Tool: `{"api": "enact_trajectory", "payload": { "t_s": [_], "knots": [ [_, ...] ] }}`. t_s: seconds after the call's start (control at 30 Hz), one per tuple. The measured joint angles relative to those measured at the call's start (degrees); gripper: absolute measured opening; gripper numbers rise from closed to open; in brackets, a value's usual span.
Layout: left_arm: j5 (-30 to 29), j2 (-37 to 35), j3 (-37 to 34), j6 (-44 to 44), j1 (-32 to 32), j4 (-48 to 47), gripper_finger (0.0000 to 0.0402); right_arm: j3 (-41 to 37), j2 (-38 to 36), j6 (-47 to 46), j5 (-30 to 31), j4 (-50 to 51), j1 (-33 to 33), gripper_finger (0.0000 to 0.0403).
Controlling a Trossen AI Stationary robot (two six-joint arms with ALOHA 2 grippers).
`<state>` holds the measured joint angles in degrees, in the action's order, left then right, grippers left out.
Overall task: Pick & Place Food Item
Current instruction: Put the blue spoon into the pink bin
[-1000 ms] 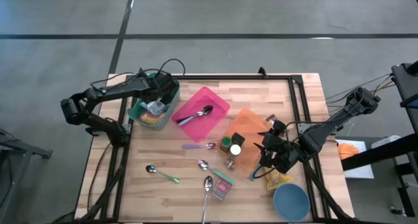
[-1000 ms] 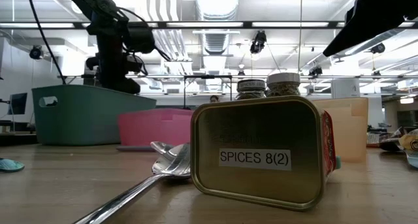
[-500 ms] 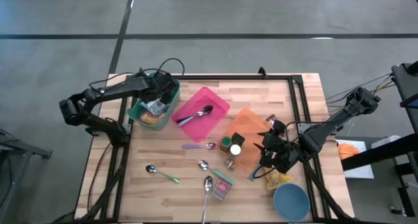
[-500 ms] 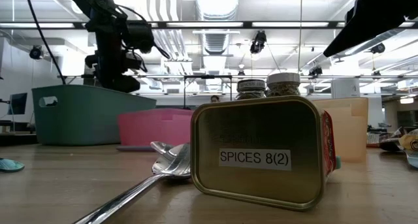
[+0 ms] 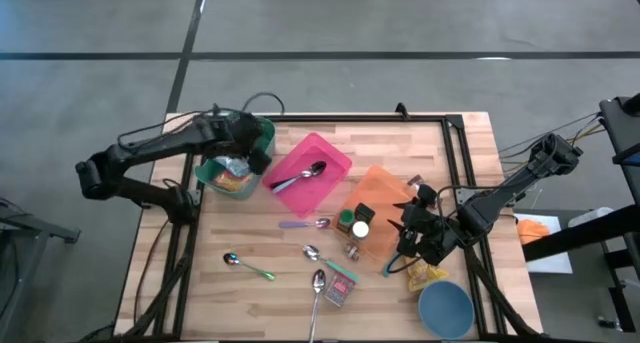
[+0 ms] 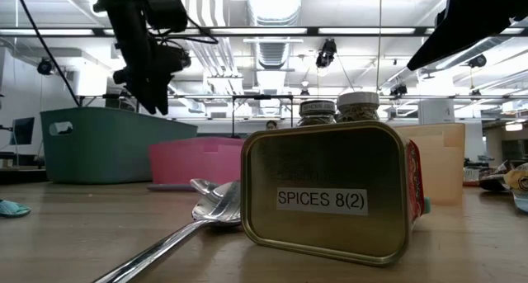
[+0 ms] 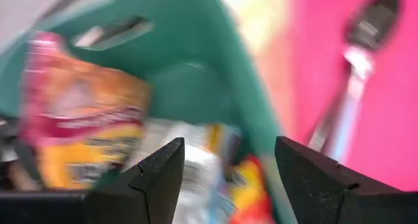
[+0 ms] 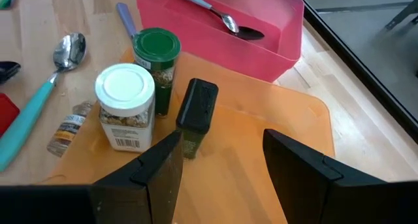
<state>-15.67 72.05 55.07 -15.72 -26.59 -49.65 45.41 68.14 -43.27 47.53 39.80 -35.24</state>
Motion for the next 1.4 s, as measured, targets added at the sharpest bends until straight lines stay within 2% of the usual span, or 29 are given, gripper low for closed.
{"api": "enact_trajectory", "payload": {
  "t_s": [0.37,0.53,0.63,0.73,0.83,0.9,1.03,1.27,1.4],
  "knots": [
    [3.4,0.0,0.6,3.5,27.2,-4.8,0.0239,0.0,0.0,0.2,0.0,-0.7,0.0,0.0208],
    [7.5,0.0,1.3,-2.0,38.4,-4.2,0.0239,0.0,0.0,-1.8,0.0,-3.7,0.0,0.0208],
    [11.5,0.1,1.2,-11.2,42.9,-5.4,0.0239,0.0,0.0,-4.8,0.0,-5.3,0.0,0.0208],
    [16.5,0.4,1.2,-28.5,44.0,-5.8,0.0239,0.0,0.0,-6.5,0.0,-7.8,0.0,0.0208],
    [16.5,0.4,0.5,-45.9,44.2,-5.9,0.0239,0.0,0.1,-6.6,0.4,-11.5,0.0,0.0208],
    [16.1,0.4,-0.6,-53.5,44.8,-5.8,0.0239,0.0,0.2,-6.6,0.5,-14.2,0.0,0.0208],
    [16.0,0.4,-2.3,-60.3,45.1,-2.7,0.0239,0.0,0.2,-6.5,0.6,-18.8,0.0,0.0208],
    [16.5,0.4,-5.6,-65.2,47.7,2.4,0.0239,0.0,0.2,-10.0,0.6,-20.8,0.0,0.0208],
    [16.4,0.4,-8.8,-78.5,50.5,3.3,0.0239,0.0,0.2,-15.5,0.6,-20.8,0.0,0.0208]
  ]
}}
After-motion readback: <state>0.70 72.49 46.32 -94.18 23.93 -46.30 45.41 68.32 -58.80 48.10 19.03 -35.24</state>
